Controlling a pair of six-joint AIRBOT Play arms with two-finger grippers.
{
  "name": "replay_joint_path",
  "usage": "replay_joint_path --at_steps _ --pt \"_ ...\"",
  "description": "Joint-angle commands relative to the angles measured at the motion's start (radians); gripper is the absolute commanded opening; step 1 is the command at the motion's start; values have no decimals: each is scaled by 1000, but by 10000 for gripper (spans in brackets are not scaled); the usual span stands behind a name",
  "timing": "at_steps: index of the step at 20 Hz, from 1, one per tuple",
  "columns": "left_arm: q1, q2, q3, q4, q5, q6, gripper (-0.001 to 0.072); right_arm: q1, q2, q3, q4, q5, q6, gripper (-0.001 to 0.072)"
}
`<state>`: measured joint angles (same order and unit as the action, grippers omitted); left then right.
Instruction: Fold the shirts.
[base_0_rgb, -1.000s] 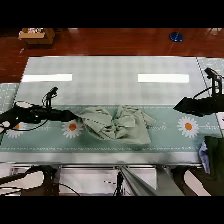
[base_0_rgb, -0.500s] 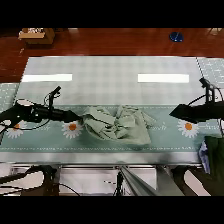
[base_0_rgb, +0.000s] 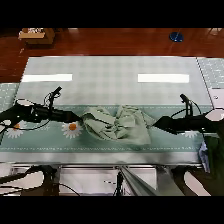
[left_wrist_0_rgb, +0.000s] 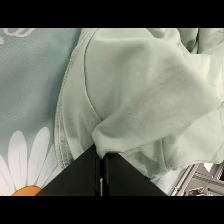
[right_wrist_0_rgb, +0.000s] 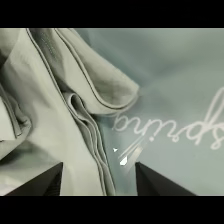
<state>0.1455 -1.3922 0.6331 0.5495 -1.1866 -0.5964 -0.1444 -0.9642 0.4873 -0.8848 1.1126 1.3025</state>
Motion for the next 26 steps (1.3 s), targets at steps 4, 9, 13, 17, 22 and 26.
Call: replay_joint_path --at_steps 4,9,13,17,22,26 --pt "0 0 0 0 -3 2 21 156 -190 -15 93 -138 7 530" --pt "0 0 0 0 -3 2 21 280 -294 -14 269 -232 -50 388" --pt "0 28 22 -1 -8 2 19 307 -263 29 296 -160 -120 38" --pt "11 204 194 -1 -11 -50 18 248 -50 246 266 -20 -95 37" --pt "131 469 558 0 8 -151 19 84 202 603 75 -11 61 36" --pt "180 618 766 1 103 -195 18 10 286 792 37 -11 122 36"
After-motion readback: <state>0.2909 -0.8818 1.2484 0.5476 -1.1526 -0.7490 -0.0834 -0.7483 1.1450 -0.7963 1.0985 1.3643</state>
